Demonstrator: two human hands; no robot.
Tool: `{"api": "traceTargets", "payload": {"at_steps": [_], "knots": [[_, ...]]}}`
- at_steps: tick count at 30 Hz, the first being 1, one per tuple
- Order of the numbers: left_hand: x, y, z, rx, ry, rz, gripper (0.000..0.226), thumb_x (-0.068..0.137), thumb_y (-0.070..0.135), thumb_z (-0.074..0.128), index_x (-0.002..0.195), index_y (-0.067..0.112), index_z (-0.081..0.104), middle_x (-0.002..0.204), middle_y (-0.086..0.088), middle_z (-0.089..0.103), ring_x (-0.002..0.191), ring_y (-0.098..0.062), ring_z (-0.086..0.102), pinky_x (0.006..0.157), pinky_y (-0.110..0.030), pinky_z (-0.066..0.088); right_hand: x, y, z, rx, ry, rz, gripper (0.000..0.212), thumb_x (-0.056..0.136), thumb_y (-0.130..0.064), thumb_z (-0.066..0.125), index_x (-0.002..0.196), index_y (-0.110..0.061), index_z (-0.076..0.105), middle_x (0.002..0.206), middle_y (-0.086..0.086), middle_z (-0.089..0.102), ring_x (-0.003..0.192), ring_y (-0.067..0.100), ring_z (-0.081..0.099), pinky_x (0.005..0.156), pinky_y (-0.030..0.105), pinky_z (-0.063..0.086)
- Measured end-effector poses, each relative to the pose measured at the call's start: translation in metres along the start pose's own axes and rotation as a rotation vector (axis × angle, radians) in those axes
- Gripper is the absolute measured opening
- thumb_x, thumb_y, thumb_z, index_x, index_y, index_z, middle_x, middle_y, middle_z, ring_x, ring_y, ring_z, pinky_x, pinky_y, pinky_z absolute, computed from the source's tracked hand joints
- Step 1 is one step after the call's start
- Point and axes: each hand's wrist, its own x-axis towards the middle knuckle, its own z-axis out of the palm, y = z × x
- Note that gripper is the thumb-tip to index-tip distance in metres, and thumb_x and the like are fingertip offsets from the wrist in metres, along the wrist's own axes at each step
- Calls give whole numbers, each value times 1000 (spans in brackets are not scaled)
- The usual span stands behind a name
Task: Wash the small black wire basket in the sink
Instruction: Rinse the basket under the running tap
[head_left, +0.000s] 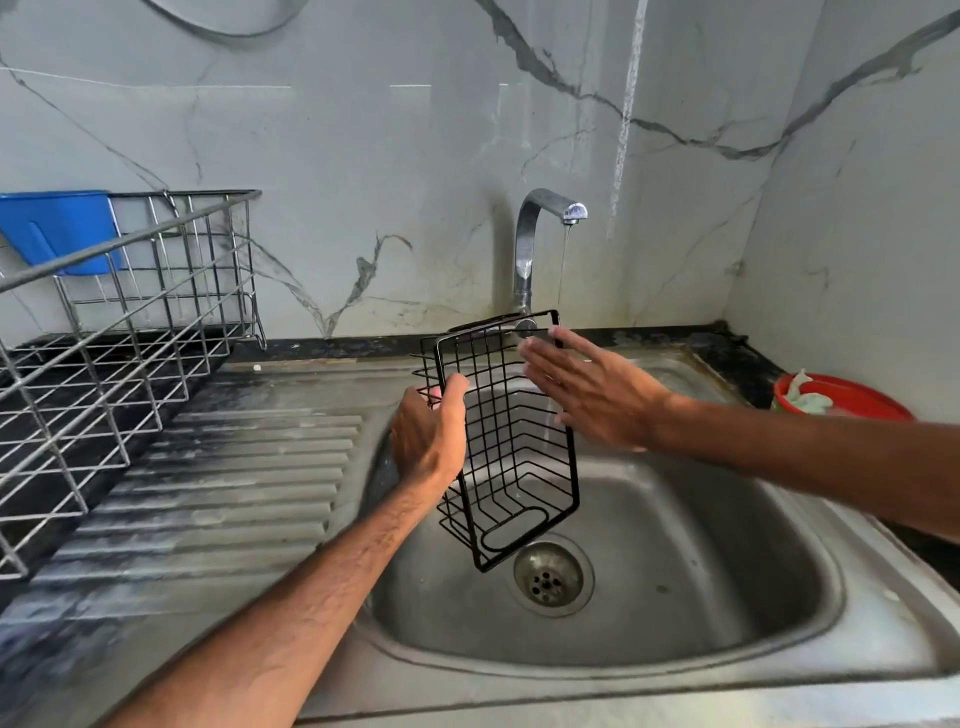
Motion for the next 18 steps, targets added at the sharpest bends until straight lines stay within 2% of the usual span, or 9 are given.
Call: {"api": "traceTargets", "payload": {"at_steps": [2, 4, 6, 8, 11, 13, 15, 18], "knots": [[0, 0, 0, 3, -12, -6, 105, 74, 84, 37, 134, 0, 55, 126, -16, 68, 113, -34, 64, 93, -45, 51, -1, -11, 3, 15, -22, 71, 76, 103, -52, 0, 155, 1, -16, 159, 32, -23, 149, 44, -21, 123, 56, -8], [-3, 1, -1, 25, -40, 27, 109, 68, 89, 35, 133, 4, 56, 121, -13, 71, 111, -33, 65, 91, -43, 51, -9, -38, 11, 63, -33, 76, 78, 103, -52, 1, 155, 4, -14, 158, 35, -22, 148, 49, -22, 122, 58, -10], [-4, 1, -4, 73, -54, 75, 111, 68, 89, 33, 135, 4, 55, 121, -14, 70, 110, -32, 64, 86, -40, 48, -25, -72, 22, 98, -46, -60, 74, 105, -50, 8, 156, -1, -12, 161, 31, -17, 149, 45, -20, 120, 58, -15], [-1, 1, -7, 55, -47, 87, 105, 73, 87, 34, 131, 4, 55, 121, -13, 69, 109, -31, 64, 84, -40, 48, -41, -95, 28, 96, -90, -253, 70, 107, -44, 21, 157, -3, -6, 165, 24, -9, 153, 36, -14, 116, 51, -25], [-1, 3, -8, 42, -47, 67, 95, 79, 81, 36, 127, 2, 55, 117, -14, 67, 105, -30, 64, 78, -38, 46, -41, -84, 25, 80, -94, -347, 73, 104, -36, 35, 159, -5, 0, 166, 20, -6, 155, 30, -10, 112, 47, -26], [-3, 3, -5, 37, -45, 52, 95, 77, 81, 37, 128, 3, 56, 118, -14, 69, 106, -31, 63, 80, -39, 43, -28, -56, 20, 39, -78, -285, 74, 104, -40, 31, 159, -9, -7, 165, 21, -13, 153, 33, -16, 116, 50, -22], [-5, 4, -2, 32, -39, 56, 101, 75, 86, 35, 129, 4, 56, 121, -9, 71, 109, -28, 65, 83, -38, 42, -12, -25, 12, -33, -58, -175, 72, 105, -52, 16, 157, -12, -12, 163, 21, -18, 152, 35, -19, 119, 58, -18], [-2, 0, 4, 12, -20, 35, 103, 69, 90, 36, 124, 6, 59, 115, -7, 75, 107, -27, 70, 90, -46, 51, -2, -9, 6, -77, -67, -49, 75, 101, -61, 3, 157, -13, -11, 163, 22, -18, 151, 38, -20, 119, 63, -12]]}}
